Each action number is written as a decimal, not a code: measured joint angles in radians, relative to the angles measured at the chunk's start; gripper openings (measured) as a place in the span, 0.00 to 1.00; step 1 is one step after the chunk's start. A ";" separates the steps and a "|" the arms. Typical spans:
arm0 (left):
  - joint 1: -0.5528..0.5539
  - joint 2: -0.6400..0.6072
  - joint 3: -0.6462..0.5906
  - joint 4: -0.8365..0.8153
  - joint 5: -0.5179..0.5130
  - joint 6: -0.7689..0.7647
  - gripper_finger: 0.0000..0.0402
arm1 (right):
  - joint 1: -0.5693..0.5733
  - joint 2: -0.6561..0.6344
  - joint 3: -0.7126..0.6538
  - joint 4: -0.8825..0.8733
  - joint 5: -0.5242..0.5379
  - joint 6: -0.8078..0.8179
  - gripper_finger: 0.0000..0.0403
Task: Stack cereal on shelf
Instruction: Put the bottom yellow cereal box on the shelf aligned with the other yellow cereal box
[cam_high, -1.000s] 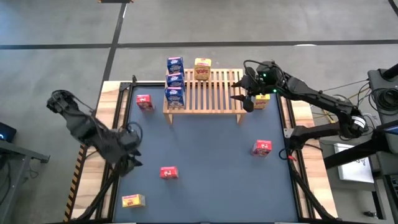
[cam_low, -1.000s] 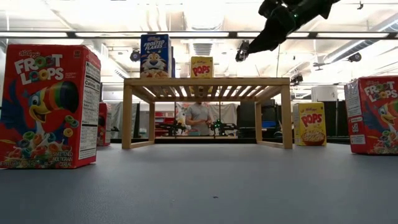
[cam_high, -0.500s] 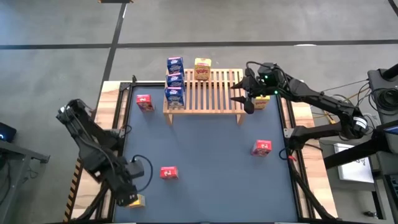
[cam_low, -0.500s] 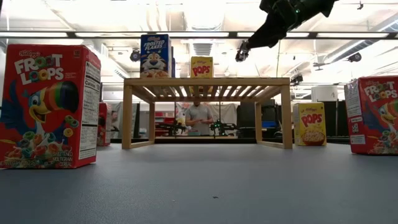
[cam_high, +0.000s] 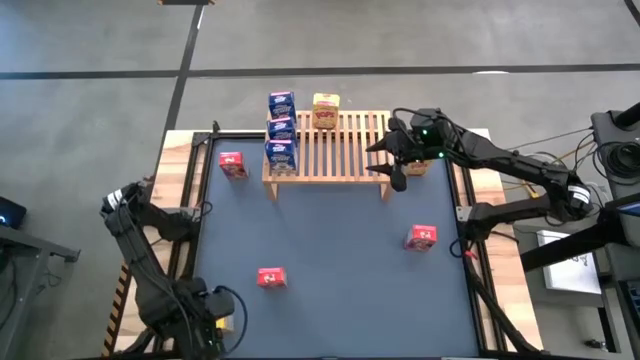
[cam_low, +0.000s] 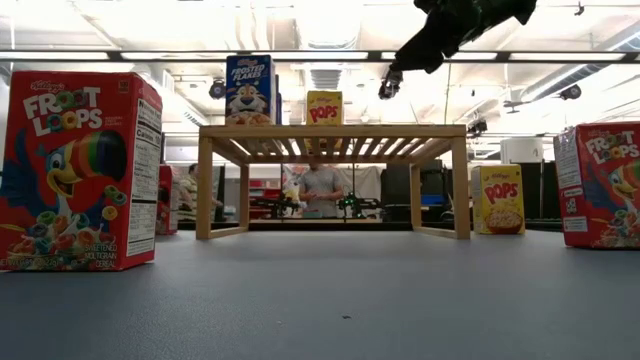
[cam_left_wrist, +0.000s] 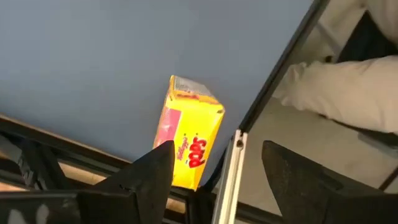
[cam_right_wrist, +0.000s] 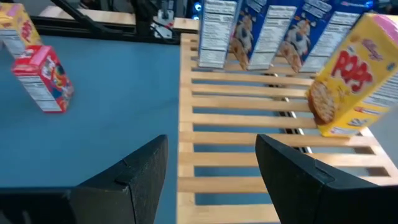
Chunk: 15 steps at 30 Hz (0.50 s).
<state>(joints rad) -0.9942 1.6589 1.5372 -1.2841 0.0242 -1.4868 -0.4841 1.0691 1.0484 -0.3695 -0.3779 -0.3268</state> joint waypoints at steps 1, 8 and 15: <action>-0.003 0.006 0.000 -0.002 0.001 0.000 0.58 | 0.006 0.000 0.001 0.003 0.000 0.000 0.58; -0.018 0.039 0.000 -0.041 -0.007 0.016 0.70 | 0.024 0.000 0.004 0.011 0.000 0.010 0.58; -0.019 0.041 -0.017 -0.081 -0.007 0.095 0.72 | 0.024 0.000 0.004 0.012 0.000 0.023 0.58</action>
<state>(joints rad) -1.0136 1.7000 1.5202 -1.3655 0.0174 -1.3918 -0.4599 1.0691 1.0519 -0.3573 -0.3775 -0.3034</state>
